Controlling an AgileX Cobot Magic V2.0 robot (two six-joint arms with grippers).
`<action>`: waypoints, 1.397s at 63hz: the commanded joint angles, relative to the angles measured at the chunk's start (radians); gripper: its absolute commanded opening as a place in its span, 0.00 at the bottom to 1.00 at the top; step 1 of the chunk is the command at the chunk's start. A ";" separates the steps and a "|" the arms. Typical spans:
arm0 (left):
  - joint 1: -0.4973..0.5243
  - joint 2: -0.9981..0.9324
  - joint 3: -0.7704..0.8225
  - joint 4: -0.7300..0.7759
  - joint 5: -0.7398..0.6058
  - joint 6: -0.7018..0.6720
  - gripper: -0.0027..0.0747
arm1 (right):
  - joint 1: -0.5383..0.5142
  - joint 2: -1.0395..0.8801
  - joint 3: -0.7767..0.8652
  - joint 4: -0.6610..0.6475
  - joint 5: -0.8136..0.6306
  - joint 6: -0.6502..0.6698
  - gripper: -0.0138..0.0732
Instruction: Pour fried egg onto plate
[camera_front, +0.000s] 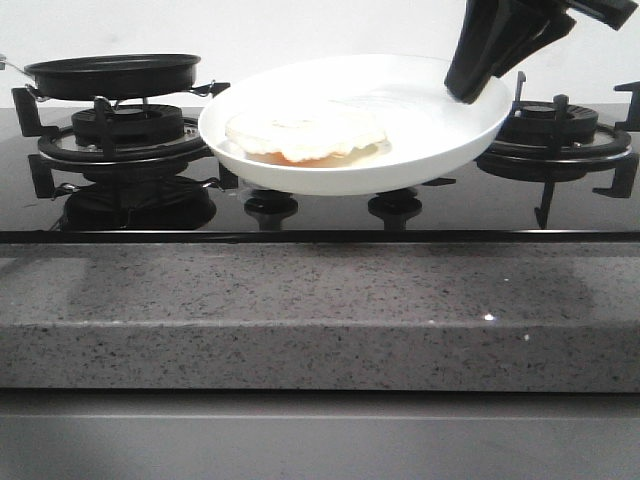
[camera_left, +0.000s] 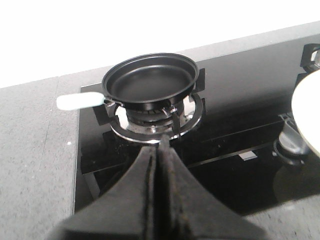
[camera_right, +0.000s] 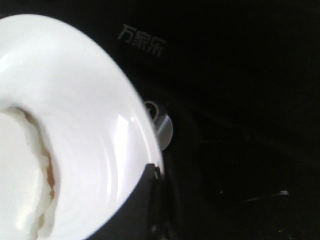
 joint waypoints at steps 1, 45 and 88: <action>-0.007 -0.073 0.034 -0.010 -0.095 -0.010 0.01 | 0.001 -0.048 -0.028 0.041 -0.039 -0.005 0.04; -0.007 -0.121 0.060 -0.115 -0.089 -0.010 0.01 | -0.041 0.131 -0.278 0.060 -0.028 0.095 0.04; -0.007 -0.121 0.060 -0.115 -0.086 -0.010 0.01 | -0.107 0.407 -0.503 0.062 -0.054 0.130 0.31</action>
